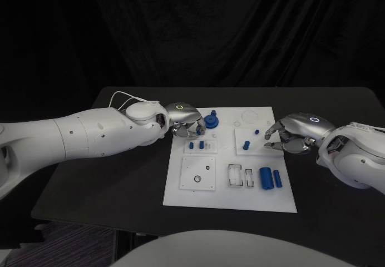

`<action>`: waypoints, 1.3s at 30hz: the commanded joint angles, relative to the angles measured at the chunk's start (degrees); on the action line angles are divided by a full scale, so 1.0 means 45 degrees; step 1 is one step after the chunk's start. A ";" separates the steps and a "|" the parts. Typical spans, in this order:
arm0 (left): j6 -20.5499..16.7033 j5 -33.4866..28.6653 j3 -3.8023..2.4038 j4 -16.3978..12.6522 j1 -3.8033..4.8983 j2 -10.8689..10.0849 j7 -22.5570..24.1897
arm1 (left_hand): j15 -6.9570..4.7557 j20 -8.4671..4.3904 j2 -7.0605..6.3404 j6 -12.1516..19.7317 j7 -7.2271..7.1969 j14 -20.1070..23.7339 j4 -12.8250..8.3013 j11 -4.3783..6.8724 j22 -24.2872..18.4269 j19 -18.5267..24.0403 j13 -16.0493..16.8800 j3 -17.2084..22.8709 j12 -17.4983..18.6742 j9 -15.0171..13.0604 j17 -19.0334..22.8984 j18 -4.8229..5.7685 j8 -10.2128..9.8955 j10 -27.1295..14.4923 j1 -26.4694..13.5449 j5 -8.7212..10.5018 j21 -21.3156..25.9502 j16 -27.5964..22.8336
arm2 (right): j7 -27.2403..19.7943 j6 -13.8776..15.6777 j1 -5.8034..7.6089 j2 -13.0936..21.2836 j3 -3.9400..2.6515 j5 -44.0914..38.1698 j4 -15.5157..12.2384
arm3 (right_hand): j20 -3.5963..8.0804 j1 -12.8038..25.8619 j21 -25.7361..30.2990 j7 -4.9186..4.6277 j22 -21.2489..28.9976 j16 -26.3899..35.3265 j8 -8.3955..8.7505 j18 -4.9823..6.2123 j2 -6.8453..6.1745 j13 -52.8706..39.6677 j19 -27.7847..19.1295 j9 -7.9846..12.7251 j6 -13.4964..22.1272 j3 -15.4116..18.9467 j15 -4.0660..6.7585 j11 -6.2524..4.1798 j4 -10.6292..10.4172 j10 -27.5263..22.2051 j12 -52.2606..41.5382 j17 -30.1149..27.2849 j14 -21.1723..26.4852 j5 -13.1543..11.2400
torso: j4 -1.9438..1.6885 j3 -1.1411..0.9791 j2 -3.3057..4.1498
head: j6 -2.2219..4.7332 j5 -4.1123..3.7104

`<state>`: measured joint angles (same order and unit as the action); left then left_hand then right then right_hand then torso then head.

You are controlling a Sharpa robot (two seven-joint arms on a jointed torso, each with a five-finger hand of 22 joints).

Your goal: Assemble the parts on the task board

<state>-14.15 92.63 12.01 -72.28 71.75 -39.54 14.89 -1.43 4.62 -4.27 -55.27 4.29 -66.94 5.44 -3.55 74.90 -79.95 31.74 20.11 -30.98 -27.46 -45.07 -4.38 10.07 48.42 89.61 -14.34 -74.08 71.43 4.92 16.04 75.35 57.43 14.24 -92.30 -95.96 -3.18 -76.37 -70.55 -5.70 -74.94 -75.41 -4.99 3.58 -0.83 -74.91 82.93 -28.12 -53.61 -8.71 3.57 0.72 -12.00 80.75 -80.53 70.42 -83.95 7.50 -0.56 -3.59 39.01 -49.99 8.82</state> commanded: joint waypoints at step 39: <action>0.0059 0.0017 0.0034 -0.0016 -0.0165 -0.0044 -0.0026 | -0.0015 0.0011 0.0068 0.0259 0.0013 0.0129 -0.0111 0.0399 0.2216 0.0128 -0.0123 0.0146 0.0269 0.0122 0.0103 0.0106 -0.0302 0.0500 -0.0047 -0.0284 0.0117 -0.0089 | -0.0020 -0.0219 -0.0135 -0.0033 -0.0009 0.0176 0.0042 | 0.0012 -0.0116 0.0100 -0.0024 -0.2064 0.0051 0.0095 0.0133 0.0014 -0.0523 -0.0097 0.0048 0.0028 -0.0056 -0.0090 -0.0009 0.0062 -0.0110 0.0056 -0.0018 -0.0290 -0.0077 | -0.0004 0.0002 0.0005 | -0.0001 -0.0003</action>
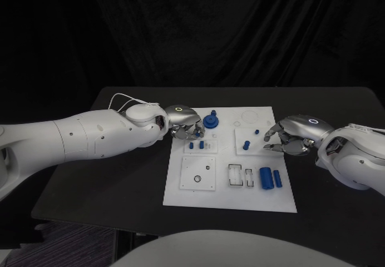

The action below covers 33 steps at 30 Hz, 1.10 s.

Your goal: Assemble the parts on the task board

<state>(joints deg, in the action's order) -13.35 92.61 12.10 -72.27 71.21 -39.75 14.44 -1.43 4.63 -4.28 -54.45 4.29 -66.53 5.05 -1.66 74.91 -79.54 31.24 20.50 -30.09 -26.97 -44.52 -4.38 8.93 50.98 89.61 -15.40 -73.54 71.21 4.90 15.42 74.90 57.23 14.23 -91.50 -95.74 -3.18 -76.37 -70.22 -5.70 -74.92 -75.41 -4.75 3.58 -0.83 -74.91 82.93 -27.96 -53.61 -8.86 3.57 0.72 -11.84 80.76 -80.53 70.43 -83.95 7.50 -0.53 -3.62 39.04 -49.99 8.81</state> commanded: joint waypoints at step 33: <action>0.0076 0.0021 0.0012 0.0083 -0.0061 0.0088 -0.0475 | 0.0162 0.0115 0.0148 0.0854 -0.0439 0.0235 0.0214 -0.0254 0.2159 0.0142 -0.0193 0.0179 0.0510 0.0306 0.0482 0.0074 -0.0814 -0.0369 -0.0598 -0.0201 0.0205 -0.0186 | 0.0049 -0.0228 -0.0037 0.0003 -0.0005 0.0225 -0.0010 | 0.0002 -0.0052 0.0082 -0.0047 -0.2058 0.0065 0.0087 0.0140 0.0119 -0.0496 -0.0107 0.0076 0.0044 -0.0042 -0.0109 0.0022 -0.0052 -0.0131 0.0078 -0.0034 -0.0287 -0.0068 | -0.0018 0.0000 0.0011 | -0.0001 0.0015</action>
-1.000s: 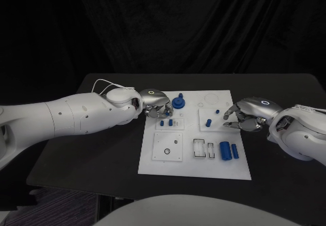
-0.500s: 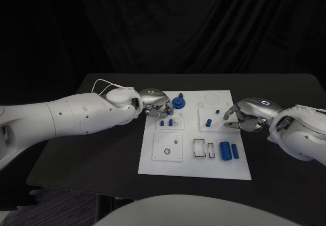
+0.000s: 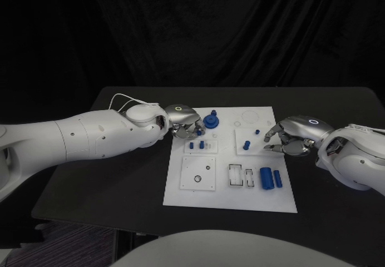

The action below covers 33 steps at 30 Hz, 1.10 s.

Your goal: Assemble the parts on the task board

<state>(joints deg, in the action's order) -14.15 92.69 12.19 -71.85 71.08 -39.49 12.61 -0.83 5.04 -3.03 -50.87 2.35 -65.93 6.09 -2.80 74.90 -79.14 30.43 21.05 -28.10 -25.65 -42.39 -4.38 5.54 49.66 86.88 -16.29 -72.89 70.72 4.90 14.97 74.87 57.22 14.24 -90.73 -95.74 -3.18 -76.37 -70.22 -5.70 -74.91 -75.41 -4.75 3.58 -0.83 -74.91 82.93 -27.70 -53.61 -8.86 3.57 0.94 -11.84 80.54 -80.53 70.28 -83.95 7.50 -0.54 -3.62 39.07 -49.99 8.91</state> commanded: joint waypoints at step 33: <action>-0.0599 0.0003 -0.0008 0.0006 -0.0092 -0.0231 -0.0176 | 0.0259 0.0218 -0.0491 0.2635 -0.1131 0.0496 -0.0119 -0.0217 0.2068 0.0263 -0.0395 0.0256 0.0682 0.1196 0.0734 0.0008 -0.0460 -0.0003 -0.0239 0.0950 0.0467 -0.0342 | 0.0003 -0.0063 -0.0034 0.0044 -0.0007 0.0059 0.0000 | -0.0006 -0.0156 0.0095 -0.0041 -0.2062 0.0054 0.0105 0.0140 0.0068 -0.0501 -0.0100 0.0064 0.0031 -0.0059 -0.0113 -0.0028 0.0032 -0.0080 0.0073 0.0016 -0.0294 -0.0064 | 0.0008 0.0003 -0.0013 | -0.0001 0.0030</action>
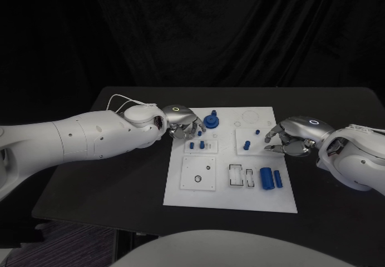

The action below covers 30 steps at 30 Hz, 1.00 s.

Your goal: Assemble the parts on the task board

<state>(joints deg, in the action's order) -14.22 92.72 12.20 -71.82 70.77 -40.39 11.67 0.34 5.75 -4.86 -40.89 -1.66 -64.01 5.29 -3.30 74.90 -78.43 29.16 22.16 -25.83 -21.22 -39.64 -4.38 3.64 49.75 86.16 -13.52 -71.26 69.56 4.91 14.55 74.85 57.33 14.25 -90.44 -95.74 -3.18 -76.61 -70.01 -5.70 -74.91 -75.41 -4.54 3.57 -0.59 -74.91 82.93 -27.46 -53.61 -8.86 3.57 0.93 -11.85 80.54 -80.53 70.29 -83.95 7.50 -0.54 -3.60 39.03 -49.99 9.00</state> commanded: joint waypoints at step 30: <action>-0.2417 -1.0781 0.0000 -0.1088 -0.0324 -0.2577 0.5682 | -0.0454 -0.0443 0.2769 0.5611 -0.0670 1.4224 0.2577 0.2355 -1.2350 1.7253 -0.5859 -0.5647 0.4026 0.4288 0.8809 -0.1151 -0.0389 -1.0930 -0.4638 0.0695 1.5513 -1.5459 | -0.0455 0.1755 0.0645 0.0791 -0.0018 -0.0063 -0.0036 | -0.0205 -0.1736 0.1245 -0.0237 -0.1853 0.0663 0.0224 0.0307 -0.1085 0.7957 -0.0473 0.0897 0.1038 -0.1453 -0.0316 0.0264 0.0572 -0.6444 0.9319 -0.0668 0.0119 0.1996 | 0.0004 0.0020 -0.0007 | -0.0001 0.0516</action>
<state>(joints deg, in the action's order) -32.42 65.97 12.18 -76.24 69.65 -52.03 27.04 1.11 6.76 3.69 -16.91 -5.00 -3.10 16.36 5.95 45.02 -8.93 5.89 3.31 -11.06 -3.00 -2.97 -7.04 2.32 1.63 69.31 -10.59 -2.80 6.79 3.59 19.77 77.62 61.09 14.17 -90.38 -96.16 -4.11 -83.58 -65.21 -6.76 -74.90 -72.86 -3.85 4.54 -5.00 -40.18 81.35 -24.27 -52.05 -14.55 2.27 2.05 -9.68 52.15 -40.05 67.72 -83.77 15.40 -0.53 -3.52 38.98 -49.99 11.11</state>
